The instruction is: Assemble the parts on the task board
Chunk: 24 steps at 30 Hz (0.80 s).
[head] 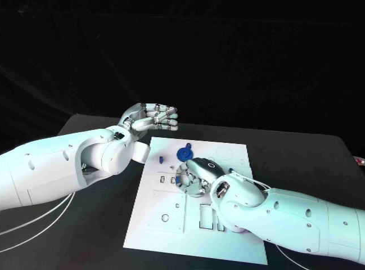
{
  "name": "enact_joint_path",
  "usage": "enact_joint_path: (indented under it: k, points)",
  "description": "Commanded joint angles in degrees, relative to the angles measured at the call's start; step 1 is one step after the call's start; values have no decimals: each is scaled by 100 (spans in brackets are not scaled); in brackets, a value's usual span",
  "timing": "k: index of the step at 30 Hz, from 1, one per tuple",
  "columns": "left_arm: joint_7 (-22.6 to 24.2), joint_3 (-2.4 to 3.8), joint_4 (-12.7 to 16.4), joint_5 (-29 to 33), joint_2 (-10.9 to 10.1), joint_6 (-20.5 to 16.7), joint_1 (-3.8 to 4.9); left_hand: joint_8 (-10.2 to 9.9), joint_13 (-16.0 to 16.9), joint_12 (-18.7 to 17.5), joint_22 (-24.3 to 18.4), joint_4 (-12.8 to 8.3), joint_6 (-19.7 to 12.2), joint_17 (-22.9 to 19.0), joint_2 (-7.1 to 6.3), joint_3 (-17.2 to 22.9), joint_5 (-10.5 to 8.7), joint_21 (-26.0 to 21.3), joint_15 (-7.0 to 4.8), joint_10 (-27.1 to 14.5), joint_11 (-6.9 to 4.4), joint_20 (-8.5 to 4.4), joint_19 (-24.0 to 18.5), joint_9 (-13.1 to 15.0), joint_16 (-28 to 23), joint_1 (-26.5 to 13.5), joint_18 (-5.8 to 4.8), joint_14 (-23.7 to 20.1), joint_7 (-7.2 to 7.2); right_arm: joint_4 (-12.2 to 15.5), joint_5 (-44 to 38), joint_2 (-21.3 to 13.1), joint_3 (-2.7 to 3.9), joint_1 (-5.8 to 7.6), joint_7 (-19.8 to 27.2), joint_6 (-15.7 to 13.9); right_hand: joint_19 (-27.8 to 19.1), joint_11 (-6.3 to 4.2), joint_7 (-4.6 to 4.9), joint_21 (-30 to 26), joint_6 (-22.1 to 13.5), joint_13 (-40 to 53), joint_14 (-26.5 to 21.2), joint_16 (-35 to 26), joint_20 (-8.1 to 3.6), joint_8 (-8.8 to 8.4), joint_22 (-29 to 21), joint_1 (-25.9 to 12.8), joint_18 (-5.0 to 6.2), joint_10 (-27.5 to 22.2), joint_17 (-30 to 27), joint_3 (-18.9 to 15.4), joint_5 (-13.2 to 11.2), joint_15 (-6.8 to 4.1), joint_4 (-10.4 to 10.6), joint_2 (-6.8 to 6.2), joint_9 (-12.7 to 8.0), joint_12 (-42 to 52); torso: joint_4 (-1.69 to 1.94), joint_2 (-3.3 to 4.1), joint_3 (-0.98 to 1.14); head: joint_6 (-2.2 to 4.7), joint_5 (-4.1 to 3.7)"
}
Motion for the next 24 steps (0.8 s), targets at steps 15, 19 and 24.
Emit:
enact_joint_path:
  k: [15,19,24]
  points:
    - [1,4,22,-21,0,101,5,-26,1,-5,12,8,18,18,-28,20,-36,32,-9,-25,-15,-9,28,-5,6,-29,70,35,18,-70,-279,24,-19,-29,-279,118,-42,43,23,-97,-96,178,489,4,31,-71,554,-266,-50,-85,992,-225,-44,-23,56,-202,-31,-126,2,0,1,5,-10]
    - [-4,4,25,-23,1,110,5,-28,1,-6,13,10,17,22,-32,17,-37,34,-8,-28,-14,-9,27,-6,8,-36,70,34,20,-66,-283,31,-19,-29,-260,108,-57,59,39,-122,-139,140,486,-1,43,-100,536,-319,-45,-118,977,-294,-44,-9,91,-245,-43,-166,-1,2,1,3,-12]
    - [-8,4,23,-25,-3,112,5,-28,1,-6,13,10,17,22,-32,17,-37,34,-8,-28,-14,-9,27,-6,8,-36,70,34,20,-67,-284,30,-19,-29,-246,97,-60,67,47,-129,-164,119,483,-6,51,-116,533,-344,-43,-137,965,-340,-57,-2,111,-272,-50,-189,-3,-4,3,6,-13]
